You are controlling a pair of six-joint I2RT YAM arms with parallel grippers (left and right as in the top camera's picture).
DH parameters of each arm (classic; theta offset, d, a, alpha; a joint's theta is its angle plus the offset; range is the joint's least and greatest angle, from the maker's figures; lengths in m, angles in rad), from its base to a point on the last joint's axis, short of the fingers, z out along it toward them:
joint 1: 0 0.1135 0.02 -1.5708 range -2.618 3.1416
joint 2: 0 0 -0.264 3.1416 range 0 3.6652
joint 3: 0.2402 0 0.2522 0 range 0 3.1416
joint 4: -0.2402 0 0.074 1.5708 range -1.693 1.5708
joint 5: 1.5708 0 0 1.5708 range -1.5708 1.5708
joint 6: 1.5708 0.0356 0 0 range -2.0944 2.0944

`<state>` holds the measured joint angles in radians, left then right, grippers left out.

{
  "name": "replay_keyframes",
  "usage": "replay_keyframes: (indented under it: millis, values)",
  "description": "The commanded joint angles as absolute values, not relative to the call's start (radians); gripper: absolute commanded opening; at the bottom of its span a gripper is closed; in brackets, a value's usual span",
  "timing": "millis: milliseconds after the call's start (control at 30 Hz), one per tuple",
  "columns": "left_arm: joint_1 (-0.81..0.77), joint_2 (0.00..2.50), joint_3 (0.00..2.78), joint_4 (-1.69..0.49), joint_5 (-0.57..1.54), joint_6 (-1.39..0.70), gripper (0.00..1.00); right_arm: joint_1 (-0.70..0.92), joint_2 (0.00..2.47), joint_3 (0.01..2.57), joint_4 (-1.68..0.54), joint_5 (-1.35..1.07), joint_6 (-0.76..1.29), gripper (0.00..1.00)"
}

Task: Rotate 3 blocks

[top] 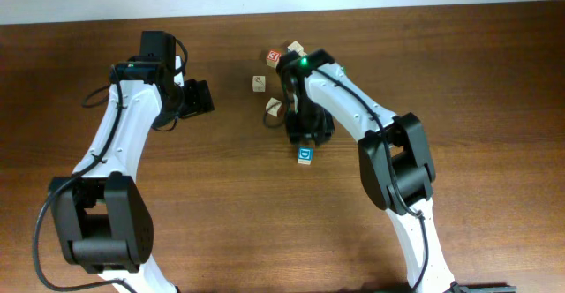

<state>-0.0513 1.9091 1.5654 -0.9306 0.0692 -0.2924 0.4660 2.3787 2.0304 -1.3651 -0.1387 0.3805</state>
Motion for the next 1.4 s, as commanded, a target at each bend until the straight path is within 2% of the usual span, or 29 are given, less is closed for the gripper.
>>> replay_keyframes:
  millis: [0, 100, 300, 433, 700, 733, 833, 1033, 1200, 1367]
  values:
    - [-0.047, 1.918, 1.574, -0.922, 0.055, -0.290, 0.91, 0.448, 2.374, 2.196, -1.335, -0.126, 0.360, 0.47]
    - [-0.028, 1.918, 1.574, -0.920, 0.055, -0.290, 0.92, 0.451, 2.374, 2.262, -1.235, -0.126, 0.392, 0.50]
    - [0.025, 1.918, 1.574, -0.921, 0.055, -0.290, 0.94, 0.473, 2.421, 2.259, -1.061, -0.062, 0.653, 0.59]
    - [0.050, 1.918, 1.574, -0.921, 0.054, -0.290, 0.95, 0.498, 2.474, 2.258, -1.014, -0.006, 0.743, 0.61]
    - [0.051, 1.918, 1.574, -0.921, 0.055, -0.290, 0.95, 0.519, 2.528, 2.247, -0.991, 0.040, 0.792, 0.61]
    - [0.051, 1.918, 1.574, -0.921, 0.055, -0.290, 0.94, 0.519, 2.530, 2.242, -0.989, 0.040, 0.792, 0.61]
    - [0.051, 1.918, 1.574, -0.921, 0.055, -0.290, 0.95, 0.519, 2.530, 2.232, -0.989, 0.038, 0.791, 0.50]
    - [0.051, 1.918, 1.574, -0.921, 0.055, -0.290, 0.95, 0.538, 2.533, 2.231, -1.033, 0.039, 0.791, 0.43]
    - [0.051, 1.918, 1.574, -0.921, 0.055, -0.290, 0.95, 0.544, 2.533, 2.231, -1.086, 0.039, 0.789, 0.32]
    - [0.051, 1.918, 1.574, -0.922, 0.055, -0.290, 0.94, 0.543, 2.533, 2.231, -1.164, 0.034, 0.764, 0.29]
